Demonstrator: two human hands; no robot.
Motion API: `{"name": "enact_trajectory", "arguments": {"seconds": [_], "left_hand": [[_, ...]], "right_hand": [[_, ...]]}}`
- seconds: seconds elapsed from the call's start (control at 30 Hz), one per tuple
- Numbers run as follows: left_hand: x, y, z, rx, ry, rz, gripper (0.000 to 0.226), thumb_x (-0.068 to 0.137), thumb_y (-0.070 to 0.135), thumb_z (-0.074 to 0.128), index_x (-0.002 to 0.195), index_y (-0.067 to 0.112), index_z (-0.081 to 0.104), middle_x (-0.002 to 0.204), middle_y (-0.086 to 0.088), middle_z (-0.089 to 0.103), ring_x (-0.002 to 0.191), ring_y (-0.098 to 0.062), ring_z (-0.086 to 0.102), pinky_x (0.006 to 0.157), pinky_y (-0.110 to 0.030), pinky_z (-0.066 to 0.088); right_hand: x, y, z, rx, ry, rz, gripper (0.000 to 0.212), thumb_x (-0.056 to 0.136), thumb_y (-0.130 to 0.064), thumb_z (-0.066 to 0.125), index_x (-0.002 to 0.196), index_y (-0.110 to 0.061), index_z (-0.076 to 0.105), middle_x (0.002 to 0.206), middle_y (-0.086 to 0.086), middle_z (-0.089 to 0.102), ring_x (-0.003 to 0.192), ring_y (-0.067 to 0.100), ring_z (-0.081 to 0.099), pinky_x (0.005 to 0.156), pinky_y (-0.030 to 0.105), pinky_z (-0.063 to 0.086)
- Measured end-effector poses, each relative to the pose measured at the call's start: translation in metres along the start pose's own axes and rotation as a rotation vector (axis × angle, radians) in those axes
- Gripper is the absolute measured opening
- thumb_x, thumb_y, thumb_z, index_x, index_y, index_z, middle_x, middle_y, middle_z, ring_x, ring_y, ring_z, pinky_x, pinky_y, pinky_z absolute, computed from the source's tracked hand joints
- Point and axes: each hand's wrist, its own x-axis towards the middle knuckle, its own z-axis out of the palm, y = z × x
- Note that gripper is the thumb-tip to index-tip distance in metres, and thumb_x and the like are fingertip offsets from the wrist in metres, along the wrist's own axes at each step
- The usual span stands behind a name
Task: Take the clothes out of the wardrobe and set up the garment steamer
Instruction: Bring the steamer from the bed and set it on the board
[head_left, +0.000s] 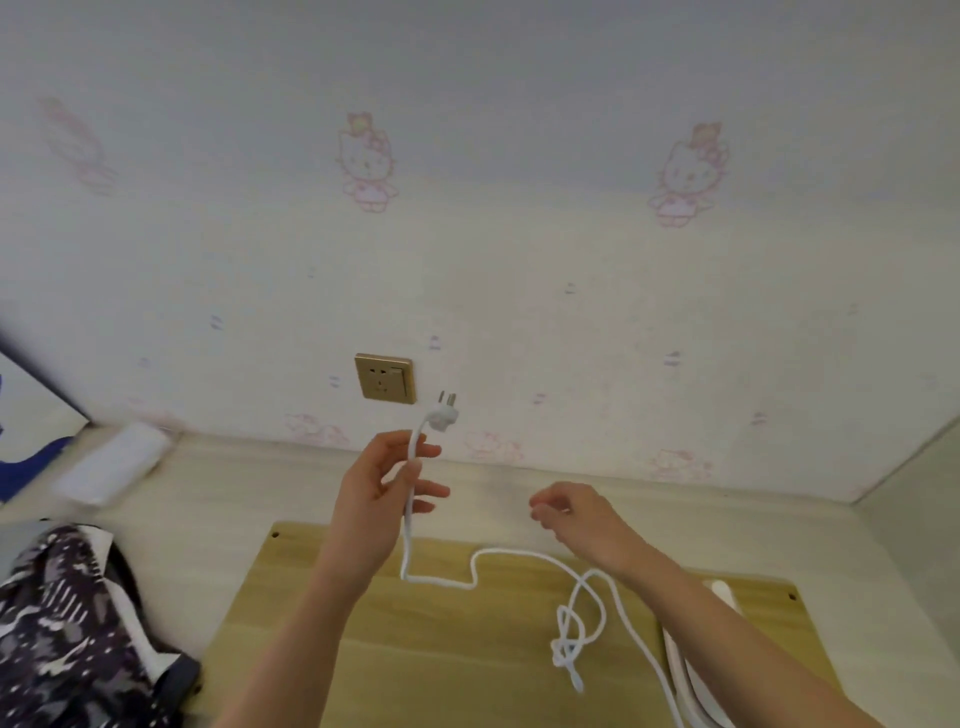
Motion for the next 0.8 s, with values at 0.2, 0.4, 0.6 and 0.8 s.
{"name": "enact_trajectory", "arguments": {"seconds": [0.2, 0.4, 0.6, 0.8], "left_hand": [[-0.007, -0.009, -0.010, 0.128, -0.045, 0.026, 0.019, 0.098, 0.003, 0.047, 0.105, 0.017, 0.058, 0.106, 0.009, 0.068, 0.069, -0.024, 0.072, 0.063, -0.035, 0.059], [-0.009, -0.029, -0.034, 0.302, -0.088, 0.003, 0.026, 0.096, 0.004, 0.050, 0.104, 0.027, 0.061, 0.088, 0.003, 0.071, 0.070, -0.015, 0.071, 0.068, -0.035, 0.059], [-0.006, -0.042, -0.051, 0.361, -0.221, -0.108, 0.022, 0.095, 0.017, 0.056, 0.106, 0.033, 0.067, 0.101, 0.011, 0.071, 0.070, -0.012, 0.071, 0.063, -0.031, 0.058], [0.023, -0.037, -0.075, 0.106, 0.007, -0.205, 0.025, 0.101, 0.021, 0.044, 0.111, 0.015, 0.066, 0.099, 0.001, 0.073, 0.079, -0.019, 0.073, 0.069, -0.038, 0.058]], "right_hand": [[0.014, -0.094, 0.027, 0.421, -0.164, -0.016, 0.033, 0.098, -0.034, 0.045, 0.107, -0.008, 0.064, 0.095, 0.005, 0.073, 0.095, 0.019, 0.067, 0.081, 0.030, 0.055], [0.039, -0.122, 0.045, 0.809, -0.264, 0.176, 0.034, 0.094, -0.031, 0.054, 0.106, -0.001, 0.066, 0.094, 0.012, 0.074, 0.089, 0.026, 0.071, 0.085, 0.038, 0.055], [0.057, -0.137, 0.071, 0.855, -0.226, 0.175, 0.020, 0.084, -0.011, 0.070, 0.100, -0.003, 0.063, 0.080, 0.007, 0.061, 0.063, 0.016, 0.057, 0.065, 0.033, 0.054], [0.072, -0.138, 0.088, 0.961, -0.281, 0.106, 0.026, 0.088, -0.017, 0.068, 0.107, 0.002, 0.067, 0.072, 0.002, 0.057, 0.057, 0.012, 0.051, 0.056, 0.026, 0.049]]}}
